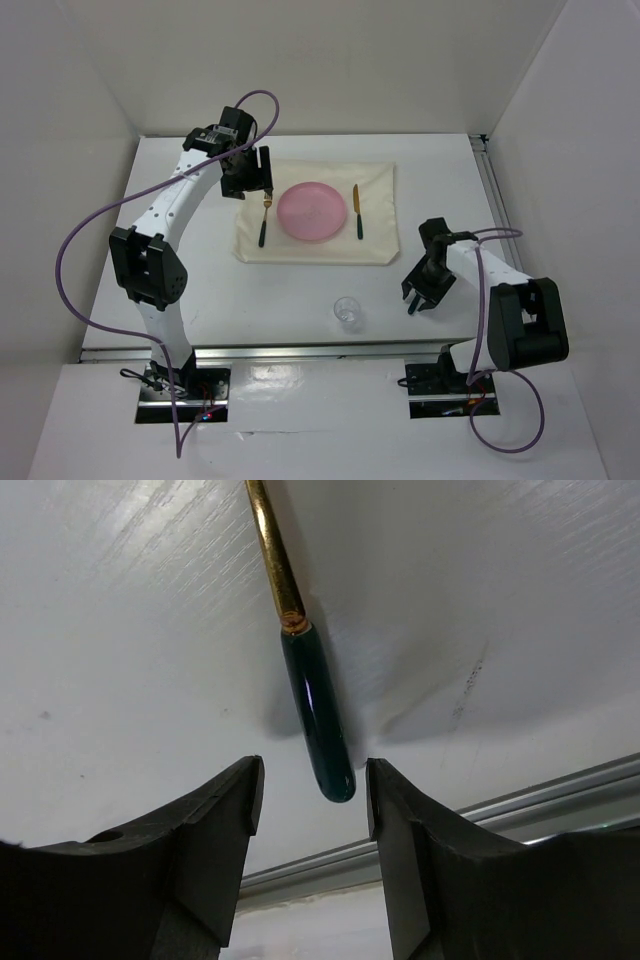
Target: Set the dinner table for one person
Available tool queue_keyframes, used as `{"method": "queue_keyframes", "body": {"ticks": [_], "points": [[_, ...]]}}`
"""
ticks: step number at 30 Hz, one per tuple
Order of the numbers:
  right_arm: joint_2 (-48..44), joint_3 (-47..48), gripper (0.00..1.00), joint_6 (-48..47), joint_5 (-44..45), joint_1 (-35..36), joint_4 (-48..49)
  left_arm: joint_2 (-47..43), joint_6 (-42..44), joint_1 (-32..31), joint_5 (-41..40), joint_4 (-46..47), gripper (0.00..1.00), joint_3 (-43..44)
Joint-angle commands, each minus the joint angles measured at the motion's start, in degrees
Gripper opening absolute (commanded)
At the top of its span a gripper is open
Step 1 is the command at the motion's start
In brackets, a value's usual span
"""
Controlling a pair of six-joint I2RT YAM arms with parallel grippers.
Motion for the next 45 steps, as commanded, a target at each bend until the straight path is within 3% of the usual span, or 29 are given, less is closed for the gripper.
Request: {"method": "queue_keyframes", "body": {"ticks": [1, 5, 8, 12, 13, 15, 18, 26, 30, 34, 41, 45], "points": [[0.4, -2.0, 0.57, 1.6, 1.0, -0.4, 3.0, -0.6, 0.9, -0.1, 0.4, 1.2, 0.82, -0.1], [2.8, -3.1, 0.56, 0.6, -0.2, -0.4, 7.3, -0.1, 0.9, -0.1, 0.4, 1.2, 0.82, -0.1], [3.4, -3.1, 0.49, 0.6, -0.2, -0.4, 9.6, -0.1, 0.4, -0.1, 1.0, 0.5, 0.82, 0.6], [1.6, 1.7, 0.22, -1.4, 5.1, 1.0, 8.9, 0.6, 0.4, -0.1, 1.0, -0.1, 0.82, 1.9], [1.1, 4.5, 0.09, -2.4, 6.5, 1.8, 8.9, 0.6, 0.4, -0.1, 1.0, -0.1, 0.82, 1.9], [1.1, 8.3, 0.0, -5.8, 9.8, 3.5, 8.1, 0.6, 0.4, -0.1, 0.5, -0.1, 0.82, 1.9], [5.6, 17.4, 0.0, -11.9, 11.4, 4.2, 6.9, 0.6, 0.4, -0.1, 0.5, -0.6, 0.82, 0.8], [26.3, 41.9, 0.0, -25.9, 2.3, 5.3, 6.1, -3.1, 1.0, -0.1, -0.2, 1.8, 0.82, -7.0], [35.5, 50.6, 0.0, -28.6, -1.9, 5.8, 3.4, -4.4, 1.0, -0.1, -0.2, 3.0, 0.82, -9.9], [39.9, 53.5, 0.01, -29.9, -2.6, 6.4, 3.4, -5.5, 1.0, -0.1, -0.2, 3.5, 0.83, -11.6], [41.8, 52.8, 0.22, -29.9, -2.6, 6.4, 4.7, -7.3, 0.5, -0.1, -0.8, 4.1, 0.84, -14.1], [41.3, 52.1, 0.45, -29.9, -3.1, 6.4, 5.2, -7.8, -0.1, -0.1, -0.8, 4.7, 0.84, -15.1]]}}
